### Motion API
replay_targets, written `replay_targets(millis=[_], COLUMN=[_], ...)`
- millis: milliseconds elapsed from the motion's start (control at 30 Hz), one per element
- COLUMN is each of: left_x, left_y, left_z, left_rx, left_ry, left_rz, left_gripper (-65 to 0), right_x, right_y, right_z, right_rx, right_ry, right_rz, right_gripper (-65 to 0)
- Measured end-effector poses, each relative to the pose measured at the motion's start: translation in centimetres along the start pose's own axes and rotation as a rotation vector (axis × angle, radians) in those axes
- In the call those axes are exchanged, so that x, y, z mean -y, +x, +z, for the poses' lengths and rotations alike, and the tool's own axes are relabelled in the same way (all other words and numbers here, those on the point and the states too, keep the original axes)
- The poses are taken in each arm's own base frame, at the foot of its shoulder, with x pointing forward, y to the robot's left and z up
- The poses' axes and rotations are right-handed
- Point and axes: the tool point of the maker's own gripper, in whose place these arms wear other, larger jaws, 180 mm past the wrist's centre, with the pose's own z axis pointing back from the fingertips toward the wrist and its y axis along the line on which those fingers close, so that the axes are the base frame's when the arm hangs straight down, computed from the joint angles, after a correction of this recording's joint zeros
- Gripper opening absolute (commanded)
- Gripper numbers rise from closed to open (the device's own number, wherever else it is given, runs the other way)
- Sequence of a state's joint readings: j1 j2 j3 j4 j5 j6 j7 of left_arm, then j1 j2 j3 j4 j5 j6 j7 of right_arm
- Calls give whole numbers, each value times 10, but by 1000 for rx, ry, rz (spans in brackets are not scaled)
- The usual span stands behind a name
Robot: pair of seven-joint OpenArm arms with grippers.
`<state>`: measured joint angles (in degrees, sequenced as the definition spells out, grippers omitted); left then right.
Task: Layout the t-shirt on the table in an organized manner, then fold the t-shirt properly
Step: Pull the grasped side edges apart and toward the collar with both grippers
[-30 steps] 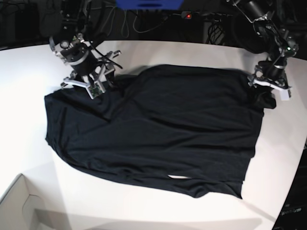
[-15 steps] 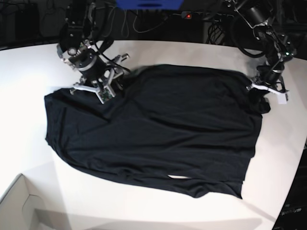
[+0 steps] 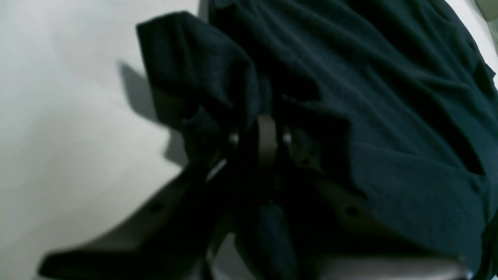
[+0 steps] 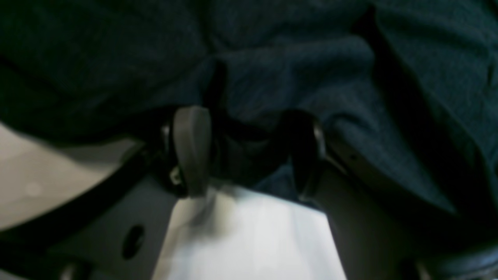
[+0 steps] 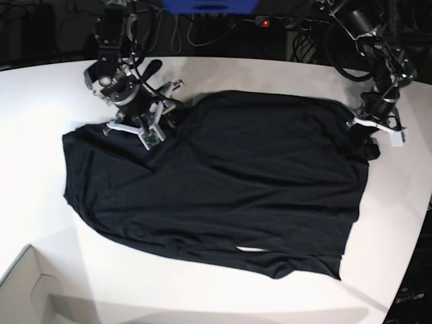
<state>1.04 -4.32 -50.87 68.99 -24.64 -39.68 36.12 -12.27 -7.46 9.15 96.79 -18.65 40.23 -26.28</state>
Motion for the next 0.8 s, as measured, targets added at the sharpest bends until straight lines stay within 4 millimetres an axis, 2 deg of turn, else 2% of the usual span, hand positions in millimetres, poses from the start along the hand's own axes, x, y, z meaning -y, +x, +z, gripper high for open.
replay_targets(millis=[100,200,633,800], left_x=[-4,-8,-12,-10], left_y=[2,5,8,9], left_z=[1,3,5,7], left_rx=[-12,-17,-23,-26], left_ry=[6,16,23,23], left_rz=[-13,-28,-41,-58], left_gripper=[-646,-647,-647,-647], right_x=[0,0,21,12], right_y=[0,-1,-26,-45], right_z=[0,4,51,59], right_rx=[1,0,-28,-72], right_ry=[1,-6,-117,-105], right_rz=[0,4,-22,-36], right_gripper=[-478,-650,-650,-650])
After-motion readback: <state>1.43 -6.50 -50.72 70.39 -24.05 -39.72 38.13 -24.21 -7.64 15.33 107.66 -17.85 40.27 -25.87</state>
